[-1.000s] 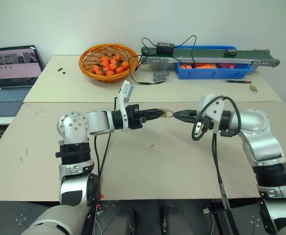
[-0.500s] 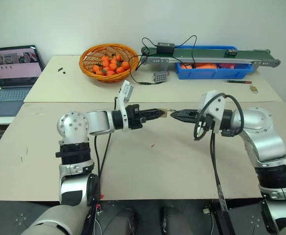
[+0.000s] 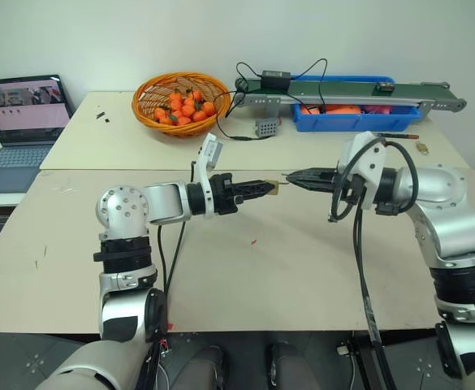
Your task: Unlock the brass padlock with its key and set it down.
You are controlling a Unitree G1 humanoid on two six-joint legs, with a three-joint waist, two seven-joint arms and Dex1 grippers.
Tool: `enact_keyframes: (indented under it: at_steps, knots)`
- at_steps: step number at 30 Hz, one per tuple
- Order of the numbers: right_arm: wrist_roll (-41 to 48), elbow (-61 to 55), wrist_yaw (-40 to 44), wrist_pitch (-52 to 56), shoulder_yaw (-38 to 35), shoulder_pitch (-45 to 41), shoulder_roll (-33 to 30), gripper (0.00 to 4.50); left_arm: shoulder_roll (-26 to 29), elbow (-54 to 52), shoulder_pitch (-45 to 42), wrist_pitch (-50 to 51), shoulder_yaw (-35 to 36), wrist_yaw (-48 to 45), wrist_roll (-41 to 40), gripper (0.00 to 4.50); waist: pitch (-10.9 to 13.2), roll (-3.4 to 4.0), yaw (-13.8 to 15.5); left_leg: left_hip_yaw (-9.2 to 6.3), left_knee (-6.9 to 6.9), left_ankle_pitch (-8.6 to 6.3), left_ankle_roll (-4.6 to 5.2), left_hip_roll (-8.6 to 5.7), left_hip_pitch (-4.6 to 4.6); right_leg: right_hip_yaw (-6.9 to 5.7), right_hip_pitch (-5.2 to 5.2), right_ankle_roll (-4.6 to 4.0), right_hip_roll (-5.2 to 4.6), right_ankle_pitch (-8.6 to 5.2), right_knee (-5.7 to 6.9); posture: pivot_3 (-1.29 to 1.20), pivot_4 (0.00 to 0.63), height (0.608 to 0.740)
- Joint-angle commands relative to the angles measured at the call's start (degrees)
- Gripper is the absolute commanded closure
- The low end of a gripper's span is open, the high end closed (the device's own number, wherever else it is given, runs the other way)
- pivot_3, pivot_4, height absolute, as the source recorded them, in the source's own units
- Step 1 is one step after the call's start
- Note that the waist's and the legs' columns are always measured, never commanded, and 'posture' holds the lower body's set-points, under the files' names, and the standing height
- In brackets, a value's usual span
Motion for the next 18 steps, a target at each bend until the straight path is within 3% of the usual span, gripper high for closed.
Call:
enact_keyframes:
  at_steps: [1,18]
  knots:
    - [0.9,-1.0,0.0,0.0,-1.5,-1.4,-0.5,4.44,0.0,-0.9,-0.3,-1.0,0.1,-0.5,-0.8,4.46,0.0,0.0,0.0,0.0,0.0,0.0,0.0,0.0,0.0,0.0,0.0,0.0,0.0,0.0,0.0,0.0,0.15,0.74]
    - [-3.0,1.1,-1.9,-1.1,-0.8,-1.8,-0.4,4.44,0.5,-0.7,-0.1,-1.0,0.0,-0.7,-0.4,4.46,0.0,0.0,0.0,0.0,0.0,0.0,0.0,0.0,0.0,0.0,0.0,0.0,0.0,0.0,0.0,0.0,0.15,0.74]
